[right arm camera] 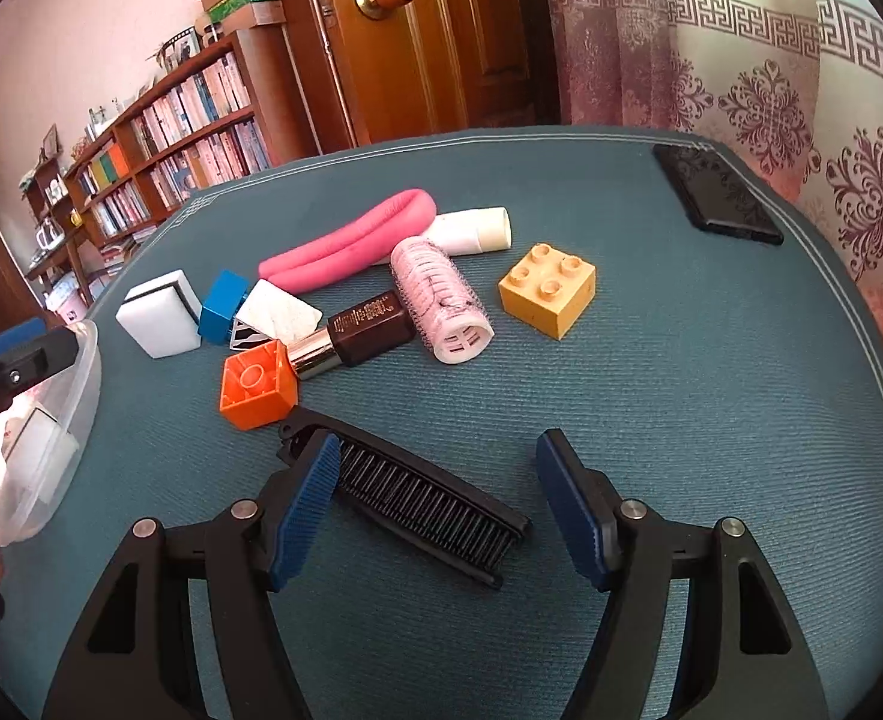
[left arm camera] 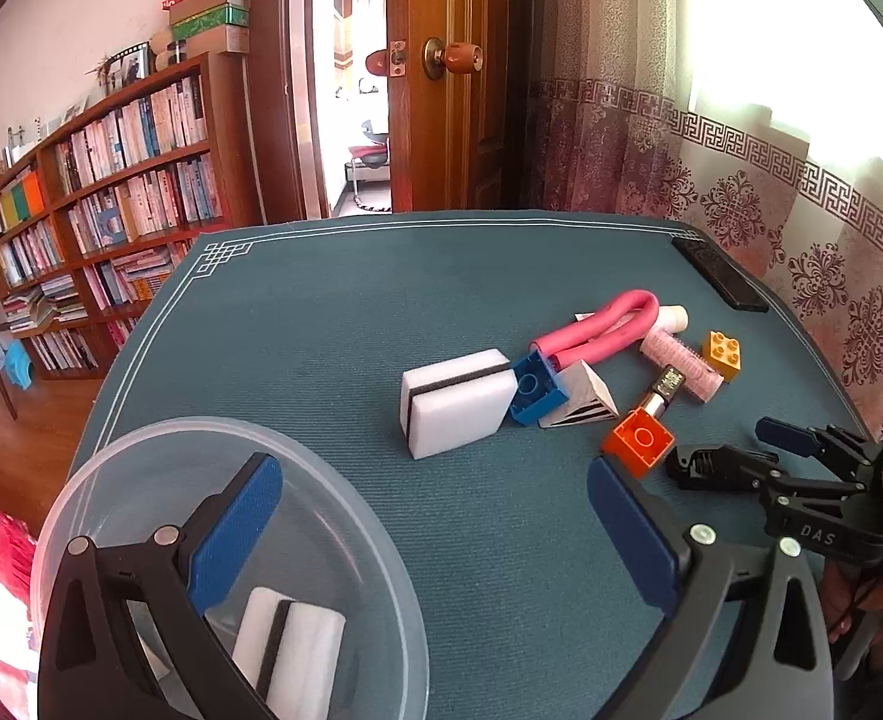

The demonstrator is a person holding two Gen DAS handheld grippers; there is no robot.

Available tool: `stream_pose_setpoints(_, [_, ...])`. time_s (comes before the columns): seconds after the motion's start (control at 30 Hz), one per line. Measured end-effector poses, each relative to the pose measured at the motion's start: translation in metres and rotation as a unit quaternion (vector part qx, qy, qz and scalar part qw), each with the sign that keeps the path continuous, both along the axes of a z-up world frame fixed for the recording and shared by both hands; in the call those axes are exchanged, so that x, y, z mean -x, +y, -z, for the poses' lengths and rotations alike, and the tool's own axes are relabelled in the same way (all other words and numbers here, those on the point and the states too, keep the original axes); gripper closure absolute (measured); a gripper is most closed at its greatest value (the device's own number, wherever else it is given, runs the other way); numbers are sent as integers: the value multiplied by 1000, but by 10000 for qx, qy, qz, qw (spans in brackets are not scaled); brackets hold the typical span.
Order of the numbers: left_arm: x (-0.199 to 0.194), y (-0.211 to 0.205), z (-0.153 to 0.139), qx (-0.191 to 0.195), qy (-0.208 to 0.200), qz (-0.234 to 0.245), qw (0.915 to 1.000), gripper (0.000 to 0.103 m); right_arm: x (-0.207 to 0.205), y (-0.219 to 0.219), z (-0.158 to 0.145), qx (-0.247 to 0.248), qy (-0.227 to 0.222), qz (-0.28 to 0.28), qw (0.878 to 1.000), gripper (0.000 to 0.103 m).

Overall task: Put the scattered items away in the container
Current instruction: 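Grasp the black-striped white sponge with the left tool while the right tool reaches the black comb, then place the striped sponge in the bowl with the left tool while the right tool grasps the comb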

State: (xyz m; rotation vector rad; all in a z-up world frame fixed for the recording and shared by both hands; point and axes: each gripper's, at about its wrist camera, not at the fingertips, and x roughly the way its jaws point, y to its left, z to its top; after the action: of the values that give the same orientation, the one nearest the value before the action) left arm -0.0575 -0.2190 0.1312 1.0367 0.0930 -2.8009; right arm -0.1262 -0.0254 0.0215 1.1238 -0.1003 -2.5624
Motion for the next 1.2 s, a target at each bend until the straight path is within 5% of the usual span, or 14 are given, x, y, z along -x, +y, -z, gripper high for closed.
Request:
stream_pose_setpoints(0.5, [63,7,28,241,-416,-569,9972,2,-23,-18,2,-325,-70,-764,9965,32])
stream_pose_setpoints(0.6, [67,6,30,363,-482,-695,9958,8,-25,-21,2,-359,-63,-826,9959,40])
stream_pose_setpoints(0.7, [71,0,37,255,-652,-832,9941,28,-27,-25,1,-396,-69,-1027,9939,40])
stream_pose_setpoints(0.93, [69,5,42,138,-674,-565,9960,44,-31,-32,-1,-427,20,-1125,9927,40])
stream_pose_setpoints(1.2, [60,5,35,-132,-413,-420,9982,46,-28,-32,-1,-456,215,-926,9944,40])
